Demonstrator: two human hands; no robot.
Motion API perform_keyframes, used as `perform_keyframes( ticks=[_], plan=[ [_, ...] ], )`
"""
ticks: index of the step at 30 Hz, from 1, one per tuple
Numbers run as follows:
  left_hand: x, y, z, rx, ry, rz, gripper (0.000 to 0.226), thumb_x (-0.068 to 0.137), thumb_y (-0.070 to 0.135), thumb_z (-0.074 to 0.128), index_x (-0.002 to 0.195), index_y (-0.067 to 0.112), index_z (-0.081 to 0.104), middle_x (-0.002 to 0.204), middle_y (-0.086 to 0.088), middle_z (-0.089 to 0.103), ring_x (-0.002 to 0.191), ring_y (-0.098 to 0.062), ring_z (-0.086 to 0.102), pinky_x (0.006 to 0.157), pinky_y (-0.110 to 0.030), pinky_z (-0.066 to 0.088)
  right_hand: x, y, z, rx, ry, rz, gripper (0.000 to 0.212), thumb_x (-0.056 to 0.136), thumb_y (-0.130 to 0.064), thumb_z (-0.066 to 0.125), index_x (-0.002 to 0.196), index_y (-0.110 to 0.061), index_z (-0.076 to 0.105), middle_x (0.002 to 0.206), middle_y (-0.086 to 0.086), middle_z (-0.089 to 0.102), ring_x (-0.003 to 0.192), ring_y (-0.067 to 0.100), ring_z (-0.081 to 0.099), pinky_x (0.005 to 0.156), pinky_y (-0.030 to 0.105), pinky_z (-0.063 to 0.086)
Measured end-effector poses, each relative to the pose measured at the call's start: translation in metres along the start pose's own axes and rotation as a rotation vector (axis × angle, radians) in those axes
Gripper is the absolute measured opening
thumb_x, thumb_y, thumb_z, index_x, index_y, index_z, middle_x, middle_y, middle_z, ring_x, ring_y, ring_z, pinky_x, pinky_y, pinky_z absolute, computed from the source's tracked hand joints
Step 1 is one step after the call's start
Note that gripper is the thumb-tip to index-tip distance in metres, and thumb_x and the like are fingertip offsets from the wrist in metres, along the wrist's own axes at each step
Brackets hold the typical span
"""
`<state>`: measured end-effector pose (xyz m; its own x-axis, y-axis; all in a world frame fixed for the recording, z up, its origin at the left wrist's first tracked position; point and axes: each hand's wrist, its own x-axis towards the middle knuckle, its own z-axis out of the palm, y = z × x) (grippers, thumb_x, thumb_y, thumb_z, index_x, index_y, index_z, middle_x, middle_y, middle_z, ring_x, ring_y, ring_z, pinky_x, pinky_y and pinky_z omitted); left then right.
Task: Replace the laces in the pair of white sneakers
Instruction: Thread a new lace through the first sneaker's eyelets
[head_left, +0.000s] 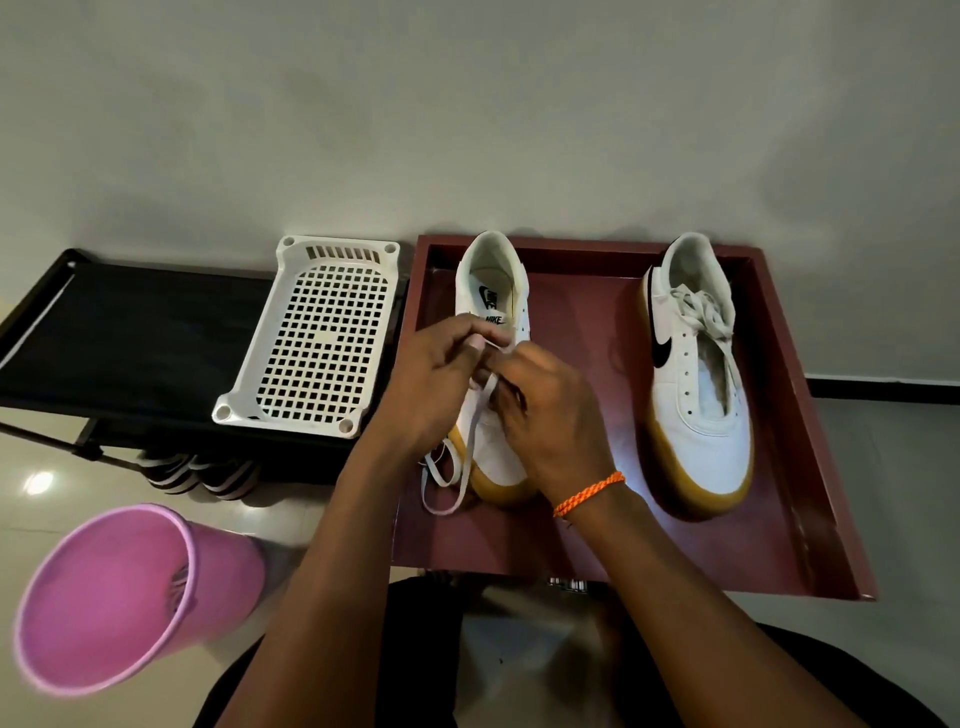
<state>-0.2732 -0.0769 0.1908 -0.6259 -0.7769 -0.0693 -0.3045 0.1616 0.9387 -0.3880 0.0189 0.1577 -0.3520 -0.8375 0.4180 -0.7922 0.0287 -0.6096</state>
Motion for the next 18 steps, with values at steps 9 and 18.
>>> perform_keyframes(
  ticks=[9,18],
  plan=[
    [-0.006,0.017,-0.008,-0.449,0.042,-0.017,0.029,0.113,0.018,0.048,0.123,0.0,0.069,0.083,-0.018,0.066,0.077,-0.03,0.063,0.084,-0.042,0.056,0.018,0.036,-0.039,0.525,0.529,0.41,0.015,0.102,-0.018,0.068,0.098,-0.01,0.08,0.08,0.001,0.074,0.063,0.019,0.062,0.064,0.039,0.053],
    [-0.005,0.002,-0.025,-0.104,0.594,-0.264,0.026,0.105,0.02,0.052,0.093,0.012,0.075,0.052,-0.002,0.063,0.039,-0.016,0.052,0.045,-0.028,0.045,0.02,0.055,-0.045,0.79,0.68,0.634,0.014,0.098,-0.018,0.073,0.097,-0.009,0.082,0.078,0.003,0.072,0.074,0.019,0.062,0.074,0.039,0.053]
  ],
)
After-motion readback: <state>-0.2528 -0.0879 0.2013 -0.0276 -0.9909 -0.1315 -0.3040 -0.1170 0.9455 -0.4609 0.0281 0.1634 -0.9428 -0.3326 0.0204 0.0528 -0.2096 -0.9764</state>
